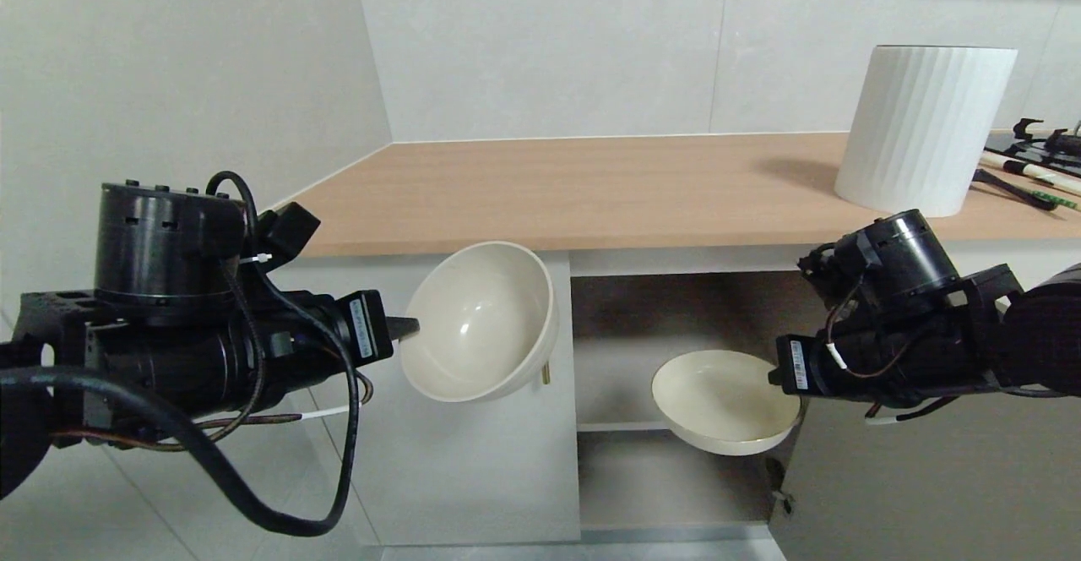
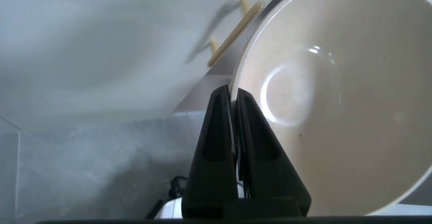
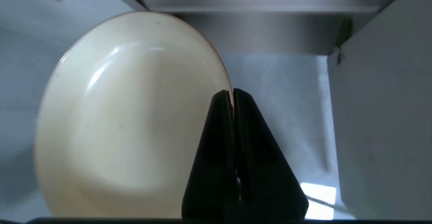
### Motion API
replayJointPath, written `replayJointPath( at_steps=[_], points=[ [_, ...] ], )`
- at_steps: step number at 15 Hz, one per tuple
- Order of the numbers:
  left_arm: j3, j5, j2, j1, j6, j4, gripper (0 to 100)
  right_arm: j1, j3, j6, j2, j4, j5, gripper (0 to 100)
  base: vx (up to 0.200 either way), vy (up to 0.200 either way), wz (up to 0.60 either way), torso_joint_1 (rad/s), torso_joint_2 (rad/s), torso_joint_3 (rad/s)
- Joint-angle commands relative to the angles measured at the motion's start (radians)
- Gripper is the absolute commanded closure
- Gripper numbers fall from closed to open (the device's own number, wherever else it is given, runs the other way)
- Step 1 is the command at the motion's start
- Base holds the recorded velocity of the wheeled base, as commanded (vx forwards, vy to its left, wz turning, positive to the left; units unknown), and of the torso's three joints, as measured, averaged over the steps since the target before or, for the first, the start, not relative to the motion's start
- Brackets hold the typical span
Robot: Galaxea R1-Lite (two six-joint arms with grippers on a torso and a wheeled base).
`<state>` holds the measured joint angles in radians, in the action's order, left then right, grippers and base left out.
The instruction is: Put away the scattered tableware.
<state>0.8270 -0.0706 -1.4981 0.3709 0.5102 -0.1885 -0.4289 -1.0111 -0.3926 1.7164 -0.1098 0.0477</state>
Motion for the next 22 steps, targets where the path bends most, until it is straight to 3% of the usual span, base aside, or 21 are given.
replayJointPath(
  at_steps=[1, 9, 12, 13, 17, 22],
  points=[
    [0.0, 0.0, 0.004, 0.0, 0.001, 0.0, 100, -0.001, 0.0, 0.0, 0.012, 0.001, 0.0, 100, 0.0, 0.0, 0.0, -0.129, 0.43, 0.31],
    [-0.012, -0.003, -0.01, 0.008, -0.006, 0.003, 100, -0.004, -0.003, 0.0, 0.072, 0.033, 0.001, 100, 0.0, 0.0, 0.0, -0.031, 0.12, 0.087],
    [-0.017, -0.001, -0.051, 0.049, -0.016, 0.004, 100, -0.01, -0.006, -0.002, 0.226, 0.145, 0.021, 100, 0.0, 0.0, 0.0, 0.0, 0.0, 0.0],
    [-0.02, 0.0, -0.062, 0.049, -0.039, 0.004, 100, -0.01, -0.007, -0.002, 0.299, 0.214, 0.047, 100, 0.0, 0.0, 0.0, 0.0, 0.0, 0.0],
    [-0.025, 0.0, -0.077, 0.049, -0.044, 0.004, 100, 0.002, -0.031, 0.001, 0.528, 0.515, 0.1, 100, 0.0, 0.0, 0.0, 0.0, 0.0, 0.0],
    [-0.025, 0.003, -0.099, 0.051, -0.044, 0.004, 100, 0.03, -0.173, -0.017, 0.69, 0.532, 0.176, 100, 0.0, 0.0, 0.0, 0.0, 0.0, 0.0]
  ],
)
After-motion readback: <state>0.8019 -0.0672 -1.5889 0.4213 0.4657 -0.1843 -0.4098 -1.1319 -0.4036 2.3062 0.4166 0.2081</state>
